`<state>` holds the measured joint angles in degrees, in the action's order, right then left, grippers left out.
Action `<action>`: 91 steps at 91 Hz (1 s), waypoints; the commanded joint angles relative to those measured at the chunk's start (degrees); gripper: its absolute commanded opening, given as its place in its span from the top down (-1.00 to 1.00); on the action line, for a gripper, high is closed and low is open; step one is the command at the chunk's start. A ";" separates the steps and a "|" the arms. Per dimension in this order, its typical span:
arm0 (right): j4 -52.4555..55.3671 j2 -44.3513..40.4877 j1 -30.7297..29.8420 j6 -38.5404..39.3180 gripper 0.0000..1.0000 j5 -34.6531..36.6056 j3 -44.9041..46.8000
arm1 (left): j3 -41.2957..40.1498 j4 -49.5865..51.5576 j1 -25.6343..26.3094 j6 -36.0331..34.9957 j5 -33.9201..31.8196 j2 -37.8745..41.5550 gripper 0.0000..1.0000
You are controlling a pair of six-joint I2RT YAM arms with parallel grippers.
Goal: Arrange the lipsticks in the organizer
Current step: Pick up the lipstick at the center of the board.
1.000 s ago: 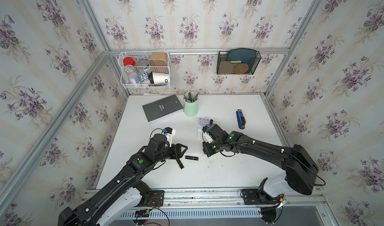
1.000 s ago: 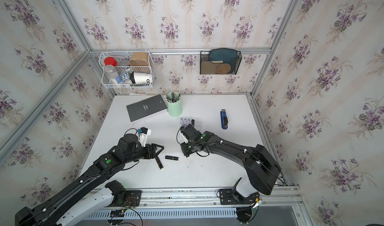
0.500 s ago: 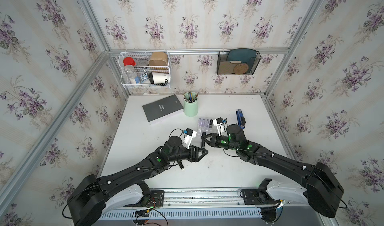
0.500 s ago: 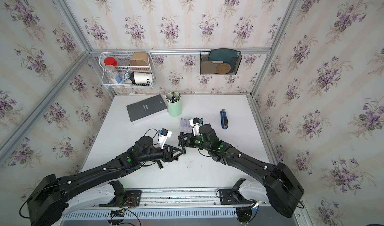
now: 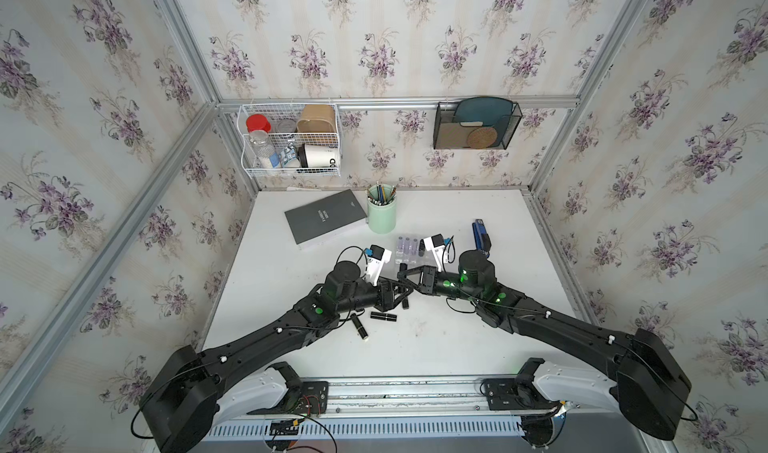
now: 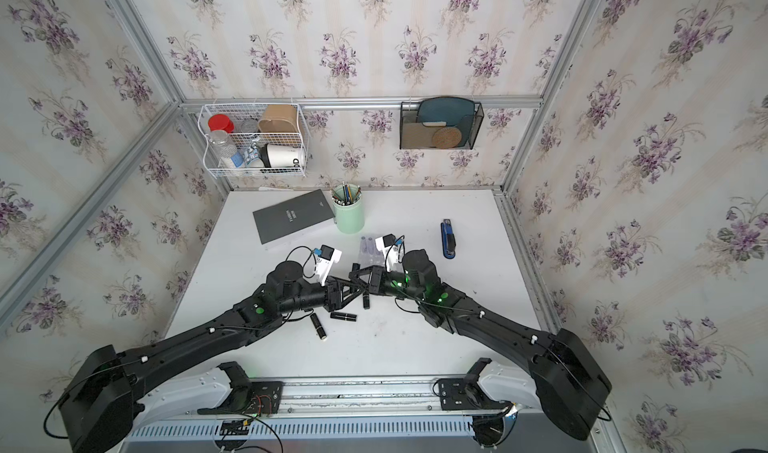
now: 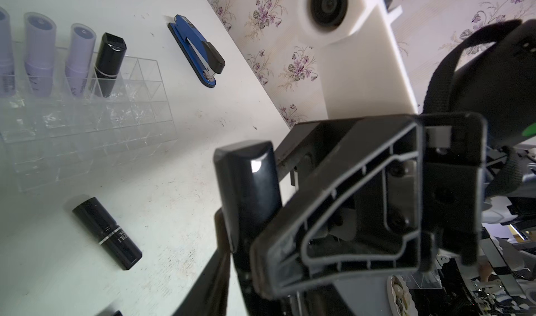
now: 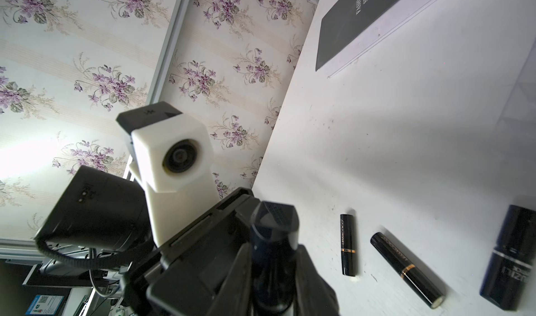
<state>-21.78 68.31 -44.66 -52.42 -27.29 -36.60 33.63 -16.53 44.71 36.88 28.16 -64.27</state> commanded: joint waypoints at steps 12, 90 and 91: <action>1.46 -0.45 0.01 1.89 0.33 -2.84 -2.98 | 1.00 2.25 -0.76 -6.91 -1.41 0.42 0.80; 22.95 4.78 3.71 10.06 0.27 -0.03 -16.05 | 4.02 3.67 2.40 -23.96 -10.94 -1.19 1.00; 22.89 4.80 3.71 9.89 0.27 0.05 -16.05 | 4.05 3.73 2.40 -24.01 -10.98 -1.25 1.00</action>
<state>2.48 72.62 -40.93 -41.87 -28.95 -52.31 37.04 -11.86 46.94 14.06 17.67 -65.41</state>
